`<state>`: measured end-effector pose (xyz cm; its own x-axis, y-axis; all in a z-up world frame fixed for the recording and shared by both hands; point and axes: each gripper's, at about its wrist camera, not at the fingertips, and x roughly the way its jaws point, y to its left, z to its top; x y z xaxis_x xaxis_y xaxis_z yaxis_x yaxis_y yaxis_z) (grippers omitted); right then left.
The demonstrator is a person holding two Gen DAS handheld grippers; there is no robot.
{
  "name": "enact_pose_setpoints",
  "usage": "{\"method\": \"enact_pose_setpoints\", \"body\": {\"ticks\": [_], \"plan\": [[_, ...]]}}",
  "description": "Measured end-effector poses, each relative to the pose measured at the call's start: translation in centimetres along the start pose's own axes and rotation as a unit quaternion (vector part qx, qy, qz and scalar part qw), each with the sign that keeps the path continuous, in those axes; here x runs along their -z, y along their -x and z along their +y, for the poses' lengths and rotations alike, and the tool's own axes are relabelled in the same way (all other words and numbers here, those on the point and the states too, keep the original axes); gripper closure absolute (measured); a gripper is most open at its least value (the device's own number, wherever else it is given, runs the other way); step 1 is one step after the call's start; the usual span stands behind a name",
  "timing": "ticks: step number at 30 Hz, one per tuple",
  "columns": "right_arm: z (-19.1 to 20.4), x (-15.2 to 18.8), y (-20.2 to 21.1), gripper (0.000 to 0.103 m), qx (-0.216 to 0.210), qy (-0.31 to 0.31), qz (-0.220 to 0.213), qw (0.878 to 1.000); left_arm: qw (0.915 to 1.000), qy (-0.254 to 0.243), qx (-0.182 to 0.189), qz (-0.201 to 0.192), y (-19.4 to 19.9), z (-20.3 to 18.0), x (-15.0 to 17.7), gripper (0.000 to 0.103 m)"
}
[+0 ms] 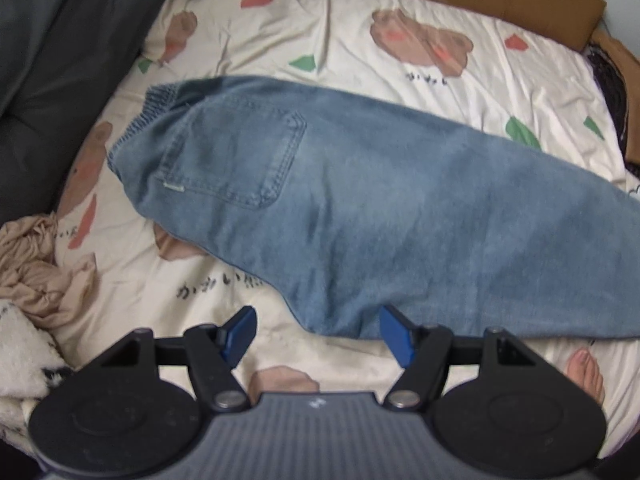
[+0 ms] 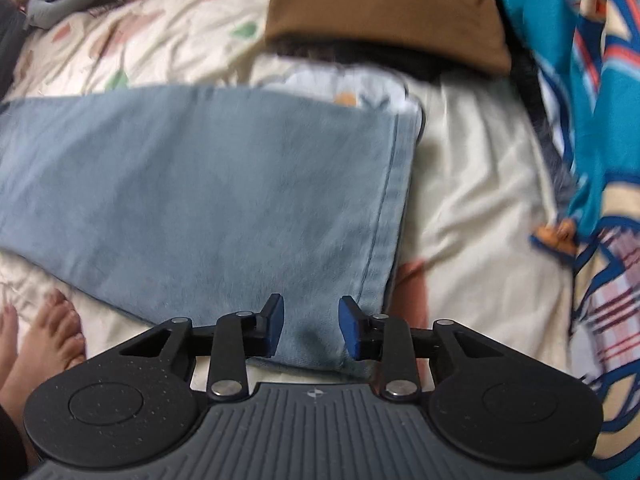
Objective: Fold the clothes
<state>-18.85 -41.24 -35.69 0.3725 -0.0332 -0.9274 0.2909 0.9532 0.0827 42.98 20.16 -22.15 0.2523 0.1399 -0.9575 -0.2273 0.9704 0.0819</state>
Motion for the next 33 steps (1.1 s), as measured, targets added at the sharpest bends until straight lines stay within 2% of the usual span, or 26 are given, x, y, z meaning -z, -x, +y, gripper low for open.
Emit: {"method": "enact_pose_setpoints", "body": {"ticks": [2, 5, 9, 12, 14, 16, 17, 21, 27, 33], "plan": [[0.0, 0.8, -1.0, 0.077, 0.014, -0.005, 0.015, 1.000, 1.0000, -0.003, -0.002, 0.009, -0.6, -0.2, 0.2, 0.032], [-0.2, 1.9, -1.4, 0.081, 0.010, -0.016, 0.017, 1.000, 0.9999, 0.001, -0.003, 0.016, -1.1, -0.2, 0.0, 0.032], [-1.0, 3.1, -1.4, 0.095, 0.015, -0.039, 0.033, 0.999, 0.9997, 0.002, -0.005, 0.023, -1.8, -0.6, -0.5, 0.032], [-2.3, 4.2, -1.2, 0.092, 0.019, -0.081, 0.053, 0.995, 0.9998, 0.002, -0.001, 0.021, -2.1, -1.0, -0.8, 0.032], [-3.2, 4.9, -0.3, 0.091, -0.002, -0.106, 0.039, 0.994, 0.9998, 0.002, 0.002, 0.021, -2.2, -1.3, -0.8, 0.032], [-4.5, 5.5, 0.7, 0.091, -0.041, -0.152, 0.020, 0.987, 0.9997, 0.003, 0.003, 0.023, -2.4, -1.5, -0.7, 0.032], [-5.0, 5.8, 0.9, 0.089, -0.056, -0.174, 0.013, 0.983, 0.9997, 0.003, 0.004, 0.023, -2.5, -1.7, -0.6, 0.032], [-6.4, 6.7, 0.8, 0.062, -0.097, -0.250, -0.005, 0.963, 0.9996, 0.001, 0.004, 0.028, -2.8, -2.1, -0.1, 0.032], [-7.5, 8.1, -0.9, 0.057, -0.133, -0.344, -0.021, 0.929, 0.9993, -0.006, -0.003, 0.036, -2.3, -2.2, 0.9, 0.032], [-8.0, 8.9, -3.1, 0.052, -0.160, -0.426, -0.040, 0.889, 0.9983, 0.019, -0.020, 0.051, -2.2, -0.7, 1.6, 0.032]]}}
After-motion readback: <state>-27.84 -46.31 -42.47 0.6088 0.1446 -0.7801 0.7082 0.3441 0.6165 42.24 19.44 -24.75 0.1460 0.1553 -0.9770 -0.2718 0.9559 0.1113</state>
